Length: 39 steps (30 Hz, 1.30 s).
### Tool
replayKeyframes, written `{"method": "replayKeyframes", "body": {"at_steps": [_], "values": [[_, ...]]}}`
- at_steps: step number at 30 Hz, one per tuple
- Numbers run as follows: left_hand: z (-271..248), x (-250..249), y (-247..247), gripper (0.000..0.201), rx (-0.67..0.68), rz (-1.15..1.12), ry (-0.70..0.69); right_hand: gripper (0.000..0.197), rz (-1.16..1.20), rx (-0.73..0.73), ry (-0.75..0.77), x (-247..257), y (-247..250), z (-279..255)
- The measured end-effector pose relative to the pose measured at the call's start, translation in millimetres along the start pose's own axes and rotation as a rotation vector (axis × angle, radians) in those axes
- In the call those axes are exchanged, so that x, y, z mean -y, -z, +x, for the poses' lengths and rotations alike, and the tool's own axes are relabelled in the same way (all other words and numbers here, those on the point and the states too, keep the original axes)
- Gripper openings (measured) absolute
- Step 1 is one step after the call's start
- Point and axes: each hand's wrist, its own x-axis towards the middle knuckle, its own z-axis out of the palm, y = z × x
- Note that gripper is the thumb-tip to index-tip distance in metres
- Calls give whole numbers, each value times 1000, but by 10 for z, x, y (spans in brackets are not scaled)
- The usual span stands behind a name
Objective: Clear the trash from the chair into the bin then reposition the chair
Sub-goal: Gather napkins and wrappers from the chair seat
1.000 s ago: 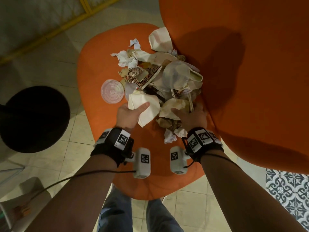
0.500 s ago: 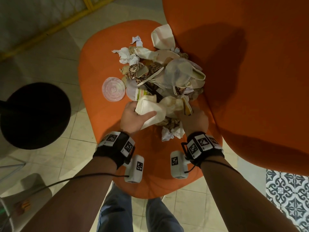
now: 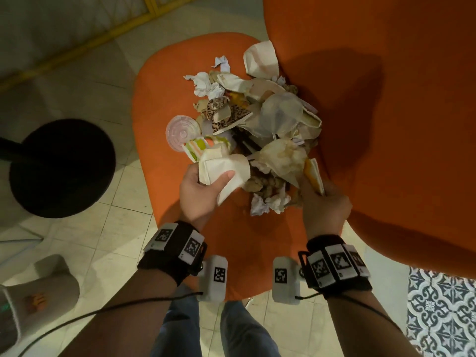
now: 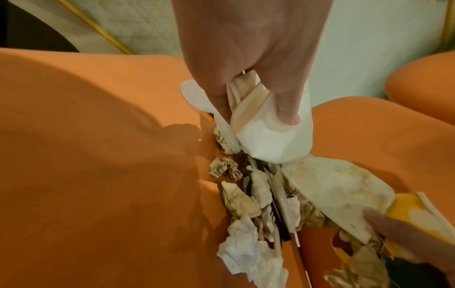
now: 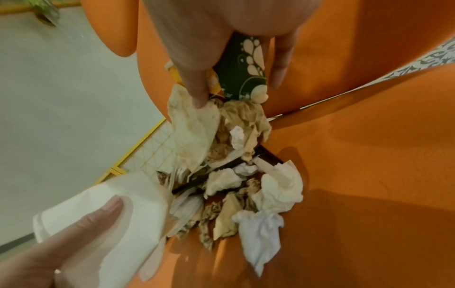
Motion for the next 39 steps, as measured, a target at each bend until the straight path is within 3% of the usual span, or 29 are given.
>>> {"method": "replayKeyframes", "body": {"at_steps": [3, 6, 10, 14, 16, 22, 28, 32, 39], "values": [[-129, -60, 121, 31, 38, -91, 11, 16, 136, 1, 9, 120, -27, -197], [-223, -118, 297, 29, 63, -116, -10, 15, 225, 27, 63, 276, -171, -363], [-295, -118, 679, 35, 2, -120, -37, 17, 249, 161, 84, 412, -555, -606], [-384, 11, 1369, 40, -119, -151, -23, 42, 242, 318, 20, 563, -1086, -1075], [-456, 133, 1847, 40, -198, -162, 2, 48, 231, 401, 28, 654, -1407, -1454], [-793, 701, 3610, 35, -460, -197, 117, 32, 135, 670, -10, 730, -2586, -2931], [-1097, 1760, 5548, 42, -676, -68, 385, 26, -88, 897, -50, 445, -3935, -4632], [-1178, 2386, 6479, 38, -618, 254, 573, 27, -387, 1052, -29, 65, -4721, -5448], [-781, 3048, 7185, 51, -251, 596, 710, 35, -880, 1107, 229, -413, -5573, -6036]]}}
